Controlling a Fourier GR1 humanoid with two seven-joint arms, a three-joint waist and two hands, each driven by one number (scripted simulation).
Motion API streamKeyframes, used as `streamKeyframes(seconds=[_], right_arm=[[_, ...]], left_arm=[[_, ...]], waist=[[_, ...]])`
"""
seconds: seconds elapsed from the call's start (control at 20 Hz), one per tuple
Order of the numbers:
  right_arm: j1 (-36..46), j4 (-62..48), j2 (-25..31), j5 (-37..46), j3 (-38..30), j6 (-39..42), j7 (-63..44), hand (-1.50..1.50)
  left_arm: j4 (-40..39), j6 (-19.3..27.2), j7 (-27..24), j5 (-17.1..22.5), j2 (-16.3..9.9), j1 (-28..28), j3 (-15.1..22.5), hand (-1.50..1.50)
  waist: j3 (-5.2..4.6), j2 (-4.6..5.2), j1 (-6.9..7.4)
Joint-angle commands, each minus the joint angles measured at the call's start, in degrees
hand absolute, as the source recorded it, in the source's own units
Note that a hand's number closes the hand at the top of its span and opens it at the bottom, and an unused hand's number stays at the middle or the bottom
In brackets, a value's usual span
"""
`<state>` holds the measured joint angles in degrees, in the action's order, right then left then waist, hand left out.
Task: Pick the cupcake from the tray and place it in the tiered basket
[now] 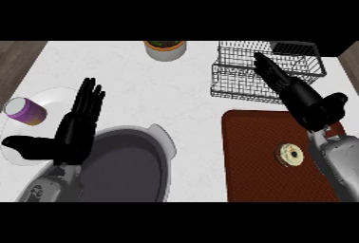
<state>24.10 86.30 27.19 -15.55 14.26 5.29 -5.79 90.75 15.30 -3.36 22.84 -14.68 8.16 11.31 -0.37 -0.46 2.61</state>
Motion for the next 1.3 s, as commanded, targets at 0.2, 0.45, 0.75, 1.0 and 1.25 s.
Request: streamKeyframes(seconds=[0.2,0.45,0.75,1.0,1.25], right_arm=[[0.68,-7.4,-1.97,-25.76,-12.89,20.78,11.91,1.5],[-4.68,-20.1,-4.03,-35.86,-12.52,31.59,6.49,-1.5],[-4.36,-28.34,4.79,-49.27,-14.68,59.49,3.93,-1.5],[-0.61,-30.42,18.01,-45.85,-20.06,71.28,4.7,-1.5],[4.0,-18.45,26.11,-33.99,-24.14,71.06,4.75,-1.5]], left_arm=[[-1.24,3.08,-0.87,-9.34,-4.9,1.71,1.22,0.0],[-2.18,4.1,-0.04,-11.88,-3.31,1.81,4.64,0.0],[-3.62,5.92,0.58,-14.31,-2.21,2.21,6.12,0.0],[-3.77,7.29,1.78,-15.08,-1.12,3.52,6.31,0.0],[-3.17,7.45,3.51,-14.96,-2.13,2.49,5.84,0.0]], waist=[[1.28,1.68,-1.36],[1.23,2.77,-0.41],[0.93,2.09,-0.87],[0.9,1.53,-1.48],[0.9,0.28,-2.02]])
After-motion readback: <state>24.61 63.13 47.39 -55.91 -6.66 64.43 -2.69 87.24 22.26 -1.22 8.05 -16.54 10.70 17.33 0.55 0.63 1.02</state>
